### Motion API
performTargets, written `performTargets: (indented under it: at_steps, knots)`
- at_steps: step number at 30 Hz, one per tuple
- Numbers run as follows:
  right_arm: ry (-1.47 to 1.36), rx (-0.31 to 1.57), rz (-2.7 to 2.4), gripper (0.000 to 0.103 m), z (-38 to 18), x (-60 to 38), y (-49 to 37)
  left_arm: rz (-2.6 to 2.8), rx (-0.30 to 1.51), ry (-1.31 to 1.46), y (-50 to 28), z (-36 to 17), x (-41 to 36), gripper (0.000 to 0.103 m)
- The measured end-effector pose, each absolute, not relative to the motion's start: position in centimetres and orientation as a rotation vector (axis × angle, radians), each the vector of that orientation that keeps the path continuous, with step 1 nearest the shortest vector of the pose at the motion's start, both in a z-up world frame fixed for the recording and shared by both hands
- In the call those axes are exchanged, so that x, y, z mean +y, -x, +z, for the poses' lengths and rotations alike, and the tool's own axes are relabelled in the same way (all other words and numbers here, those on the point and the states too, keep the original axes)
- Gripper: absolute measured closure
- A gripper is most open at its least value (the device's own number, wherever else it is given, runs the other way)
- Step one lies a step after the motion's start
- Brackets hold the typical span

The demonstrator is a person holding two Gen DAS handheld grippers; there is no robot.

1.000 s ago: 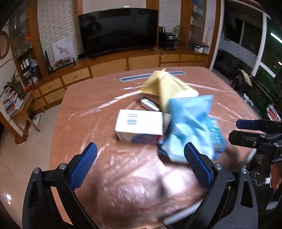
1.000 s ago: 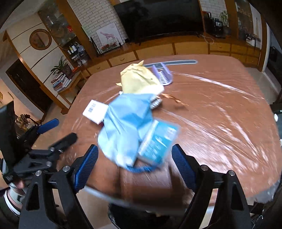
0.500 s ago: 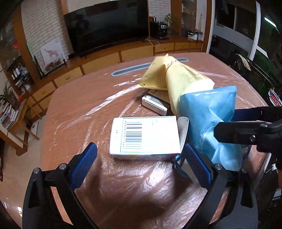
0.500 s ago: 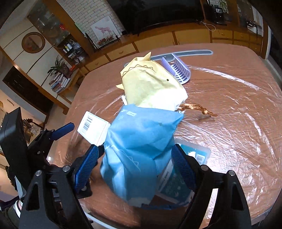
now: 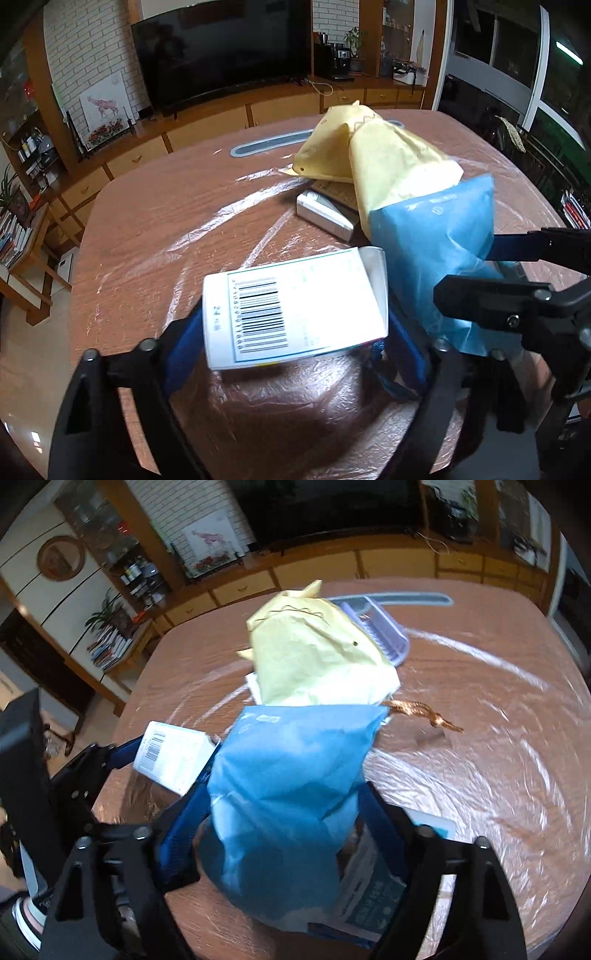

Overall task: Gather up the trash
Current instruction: 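Grasp the blue bag with the right tool while the left tool grasps the white medicine box, then lift the blue bag with the right tool while the left tool lifts the white box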

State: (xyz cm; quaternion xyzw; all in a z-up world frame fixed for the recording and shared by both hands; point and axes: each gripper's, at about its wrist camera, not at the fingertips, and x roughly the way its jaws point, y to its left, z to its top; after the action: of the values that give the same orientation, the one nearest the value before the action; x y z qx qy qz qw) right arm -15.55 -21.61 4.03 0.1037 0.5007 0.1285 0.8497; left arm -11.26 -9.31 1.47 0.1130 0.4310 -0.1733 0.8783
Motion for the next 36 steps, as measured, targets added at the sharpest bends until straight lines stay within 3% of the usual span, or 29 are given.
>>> performTargets:
  at_steps: [3,6,12,17,18,20,21,23,27,36]
  knots:
    - [-0.191,1.052,0.293,0.052,4.2,-20.8,15.5,-0.370,0.897,-0.231,11.2,1.5,-9.2,0.018]
    - [-0.197,1.045,0.303,0.059,4.3,-20.9,15.5,-0.367,0.896,-0.225,11.2,1.4,-8.9,0.018]
    - [-0.243,1.041,0.328,0.063,4.1,-22.1,15.5,-0.368,0.894,-0.220,11.3,1.5,-8.9,0.018]
    - [-0.218,1.026,0.355,0.083,4.4,-21.8,15.9,-0.368,0.895,-0.214,11.1,1.5,-8.7,0.018]
    - [-0.222,1.024,0.359,0.083,4.4,-21.8,15.9,-0.369,0.896,-0.213,11.0,1.5,-8.6,0.018]
    - [-0.208,1.003,0.341,0.077,4.9,-21.9,16.2,-0.368,0.897,-0.213,10.9,1.6,-8.5,0.018]
    - [-0.191,0.985,0.321,0.054,5.2,-21.9,16.4,-0.367,0.898,-0.213,10.9,1.5,-8.5,0.018]
    - [-0.165,0.957,0.276,0.022,5.8,-21.8,16.8,-0.365,0.899,-0.211,10.8,1.5,-8.3,0.018]
    - [-0.180,0.955,0.246,0.014,6.3,-22.5,16.0,-0.366,0.900,-0.205,10.7,1.5,-8.2,0.018]
    - [-0.262,1.135,0.291,0.014,3.0,-21.7,11.2,-0.328,0.894,-0.214,9.8,1.4,-7.1,0.018]
